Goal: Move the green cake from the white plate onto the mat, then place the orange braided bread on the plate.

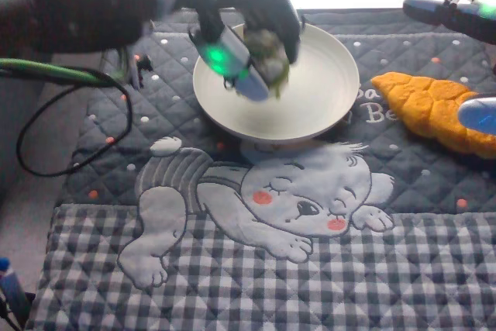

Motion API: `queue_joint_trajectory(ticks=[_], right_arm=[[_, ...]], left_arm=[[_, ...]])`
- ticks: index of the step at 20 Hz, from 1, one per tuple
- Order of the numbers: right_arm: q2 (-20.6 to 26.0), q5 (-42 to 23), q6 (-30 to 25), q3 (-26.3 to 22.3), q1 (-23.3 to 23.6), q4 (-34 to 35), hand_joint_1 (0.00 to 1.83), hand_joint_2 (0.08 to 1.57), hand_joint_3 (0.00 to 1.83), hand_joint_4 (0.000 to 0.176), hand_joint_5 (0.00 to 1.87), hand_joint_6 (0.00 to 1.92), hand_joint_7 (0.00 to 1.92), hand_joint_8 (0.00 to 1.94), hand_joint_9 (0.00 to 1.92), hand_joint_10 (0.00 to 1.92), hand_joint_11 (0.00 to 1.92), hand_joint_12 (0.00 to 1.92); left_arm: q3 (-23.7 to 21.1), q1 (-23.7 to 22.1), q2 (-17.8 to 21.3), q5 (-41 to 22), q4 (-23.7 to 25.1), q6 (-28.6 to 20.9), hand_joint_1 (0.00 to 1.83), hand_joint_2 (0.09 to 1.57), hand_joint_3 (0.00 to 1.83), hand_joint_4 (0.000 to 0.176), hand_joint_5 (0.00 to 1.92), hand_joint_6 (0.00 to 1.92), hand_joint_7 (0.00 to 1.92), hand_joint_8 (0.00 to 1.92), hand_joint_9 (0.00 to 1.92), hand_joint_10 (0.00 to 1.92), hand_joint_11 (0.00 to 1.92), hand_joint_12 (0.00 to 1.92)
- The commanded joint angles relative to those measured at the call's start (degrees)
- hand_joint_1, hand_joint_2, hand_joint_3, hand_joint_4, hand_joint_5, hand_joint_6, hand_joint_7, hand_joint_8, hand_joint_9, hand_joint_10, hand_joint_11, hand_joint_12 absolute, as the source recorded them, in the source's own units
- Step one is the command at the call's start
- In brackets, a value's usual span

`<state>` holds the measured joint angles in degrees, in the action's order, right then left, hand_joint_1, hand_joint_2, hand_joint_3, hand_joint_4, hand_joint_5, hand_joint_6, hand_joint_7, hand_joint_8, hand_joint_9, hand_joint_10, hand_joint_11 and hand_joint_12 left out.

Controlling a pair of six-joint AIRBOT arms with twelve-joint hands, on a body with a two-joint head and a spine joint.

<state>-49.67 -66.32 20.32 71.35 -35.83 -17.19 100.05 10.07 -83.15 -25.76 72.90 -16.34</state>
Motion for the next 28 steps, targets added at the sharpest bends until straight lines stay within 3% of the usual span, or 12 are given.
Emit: queue_joint_trajectory(ticks=[1, 8, 9, 10, 11, 15, 16, 19, 22, 25, 26, 28], right_arm=[[0.47, -6.56, -0.12, 0.1, 0.73, 2.78, 0.05, 1.4, 0.01, 0.013, 0.09, 0.0, 0.28, 0.0, 0.26, 0.01, 0.0, 0.56], [0.47, -6.54, -0.14, 0.04, 0.73, 2.86, 0.26, 1.31, 0.0, 0.05, 0.09, 0.01, 0.27, 0.01, 0.25, 0.01, 0.0, 0.42], [0.46, -6.54, -0.14, 0.06, 0.73, 2.87, 0.22, 1.29, 0.0, 0.054, 0.09, 0.0, 0.28, 0.0, 0.22, 0.0, 0.0, 0.32], [0.47, -6.54, -0.15, 0.06, 0.73, 2.87, 0.19, 1.3, 0.0, 0.068, 0.06, 0.0, 0.25, 0.0, 0.2, 0.0, 0.0, 0.3], [0.47, -6.54, -0.15, 0.06, 0.73, 2.87, 0.19, 1.35, 0.01, 0.041, 0.06, 0.0, 0.22, 0.0, 0.2, 0.0, 0.0, 0.33], [0.47, -6.54, -0.16, 0.02, 0.73, 2.88, 0.43, 1.12, 0.0, 0.038, 0.1, 0.0, 0.28, 0.0, 0.22, 0.0, 0.0, 0.35], [0.47, -6.54, -0.16, 0.0, 0.73, 2.91, 0.48, 1.08, 0.0, 0.033, 0.1, 0.0, 0.27, 0.0, 0.21, 0.0, 0.0, 0.31], [0.45, -6.54, -0.19, -0.04, 0.73, 2.95, 0.46, 1.11, 0.0, 0.059, 0.11, 0.0, 0.28, 0.0, 0.23, 0.0, 0.0, 0.35], [0.36, -6.53, -0.47, -0.07, 0.73, 2.95, 0.4, 1.09, 0.01, 0.05, 0.13, 0.01, 0.28, 0.0, 0.24, 0.0, 0.0, 0.44], [0.36, -6.52, -0.49, -0.08, 0.72, 2.92, 0.14, 1.24, 0.01, 0.077, 0.13, 0.0, 0.27, 0.0, 0.26, 0.0, 0.0, 0.5], [0.36, -6.52, -0.49, -0.13, 0.72, 2.92, 0.32, 1.16, 0.0, 0.084, 0.13, 0.0, 0.28, 0.0, 0.26, 0.0, 0.0, 0.48], [0.36, -6.52, -0.52, -0.24, 0.72, 2.92, 0.23, 1.23, 0.01, 0.076, 0.12, 0.0, 0.28, 0.0, 0.26, 0.0, 0.0, 0.48]], left_arm=[[-0.6, -1.04, 1.01, -3.27, -3.79, 0.53, 1.34, 1.12, 0.01, 0.0, 1.01, 1.01, 0.9, 0.92, 0.87, 1.07, 0.61, 1.2], [-10.83, -1.35, 10.56, -9.8, -3.72, 0.77, 1.38, 1.07, 0.0, 0.0, 1.14, 0.81, 1.04, 0.73, 0.94, 1.06, 0.75, 1.13], [-12.91, -1.38, 11.95, -10.7, -2.54, 0.77, 1.31, 1.02, 0.0, 0.0, 1.27, 0.61, 1.12, 0.63, 1.01, 0.55, 0.74, 1.03], [-13.64, -1.4, 12.47, -11.16, -2.06, 0.77, 1.36, 1.07, 0.0, 0.0, 1.17, 0.77, 1.04, 0.73, 0.93, 0.94, 0.76, 0.98], [-15.73, -1.39, 14.03, -12.15, -0.77, 0.77, 1.29, 1.06, 0.0, 0.0, 1.21, 0.71, 1.01, 0.83, 0.92, 0.67, 0.72, 1.07], [-21.99, 0.36, 18.15, -12.39, 1.99, 3.25, 1.28, 1.03, 0.0, 0.0, 1.3, 0.52, 1.07, 0.77, 1.1, 0.53, 0.84, 1.21], [-23.38, 0.84, 18.91, -12.24, 2.21, 4.65, 1.35, 1.09, 0.0, 0.0, 1.11, 0.83, 0.97, 0.8, 0.92, 1.11, 0.76, 1.25], [-27.1, 2.55, 21.07, -12.61, 1.51, 8.22, 1.35, 1.18, 0.0, 0.0, 0.9, 1.12, 0.77, 1.12, 0.76, 1.44, 0.61, 1.34], [-31.46, 5.34, 23.9, -13.24, -2.69, 15.13, 1.23, 1.12, 0.0, 0.0, 1.08, 0.81, 0.88, 1.15, 0.84, 0.94, 0.85, 1.37], [-33.0, 7.7, 24.53, -12.67, -4.46, 18.97, 1.24, 1.08, 0.0, 0.013, 1.11, 0.74, 1.01, 0.98, 0.95, 0.94, 0.96, 1.41], [-33.15, 8.5, 24.48, -12.41, -5.09, 19.87, 1.23, 1.09, 0.0, 0.019, 1.06, 0.82, 1.01, 0.99, 0.93, 0.94, 0.92, 1.38], [-33.23, 10.07, 24.12, -12.21, -6.15, 20.71, 1.23, 1.09, 0.0, 0.022, 1.06, 0.81, 1.03, 0.96, 0.93, 0.88, 0.91, 1.32]])
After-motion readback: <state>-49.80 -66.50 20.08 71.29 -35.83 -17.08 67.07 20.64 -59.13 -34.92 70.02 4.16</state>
